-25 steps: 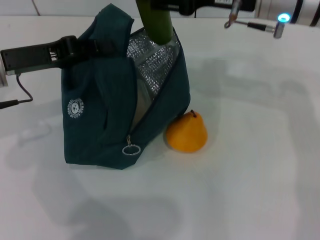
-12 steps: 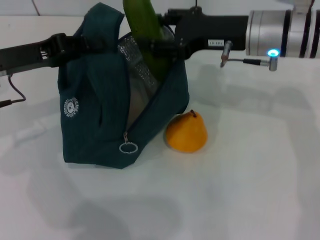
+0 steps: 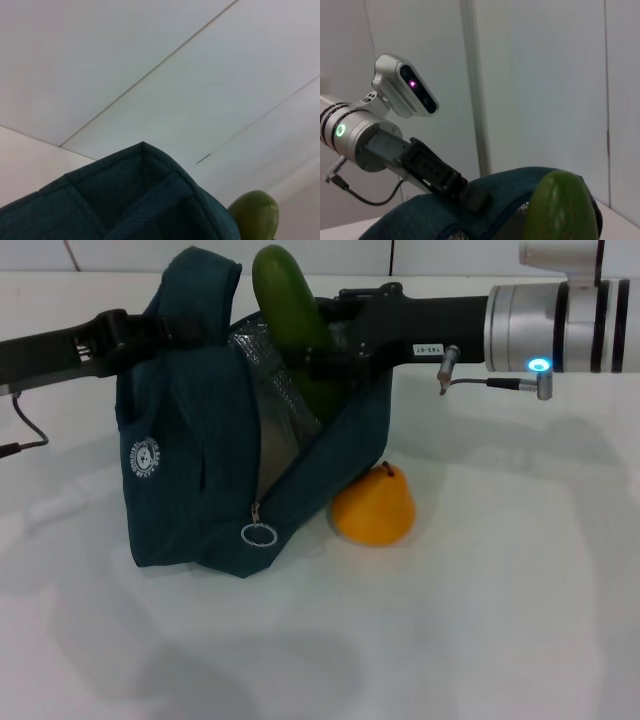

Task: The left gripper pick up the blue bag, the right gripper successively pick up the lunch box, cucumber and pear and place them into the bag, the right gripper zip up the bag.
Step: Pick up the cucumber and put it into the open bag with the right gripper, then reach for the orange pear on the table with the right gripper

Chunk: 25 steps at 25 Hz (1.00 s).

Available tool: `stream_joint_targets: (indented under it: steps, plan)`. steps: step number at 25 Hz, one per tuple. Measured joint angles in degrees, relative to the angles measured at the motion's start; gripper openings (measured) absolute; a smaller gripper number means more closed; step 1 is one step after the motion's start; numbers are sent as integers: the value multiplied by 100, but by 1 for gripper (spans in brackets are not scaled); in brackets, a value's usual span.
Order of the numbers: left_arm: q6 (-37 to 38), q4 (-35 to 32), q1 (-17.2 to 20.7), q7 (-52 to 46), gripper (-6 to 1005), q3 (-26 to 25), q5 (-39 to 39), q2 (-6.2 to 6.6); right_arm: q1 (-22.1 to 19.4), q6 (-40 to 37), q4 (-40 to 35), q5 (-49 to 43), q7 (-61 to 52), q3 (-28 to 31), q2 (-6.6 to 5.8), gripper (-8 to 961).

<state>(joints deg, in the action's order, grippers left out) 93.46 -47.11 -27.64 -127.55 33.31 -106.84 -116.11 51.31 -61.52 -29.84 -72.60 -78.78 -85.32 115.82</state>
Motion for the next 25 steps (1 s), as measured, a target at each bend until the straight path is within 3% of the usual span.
stream_joint_targets:
  steps: [7,13,18,25]
  plan:
    - [10,0,5,20,67,0,0,-16,34,11,-58,-175,-194,-13,-8,678]
    - [14,0,26,20,68,0,0,-17,-32,8,-321,-302,-334,13,-40,757]
    - [15,0,52,20,68,0,-2,-17,-381,11,-1142,-725,-697,132,-89,754]
    - [10,0,70,36,68,0,-4,-12,-1111,-309,-2453,-1608,-1465,896,-86,752]
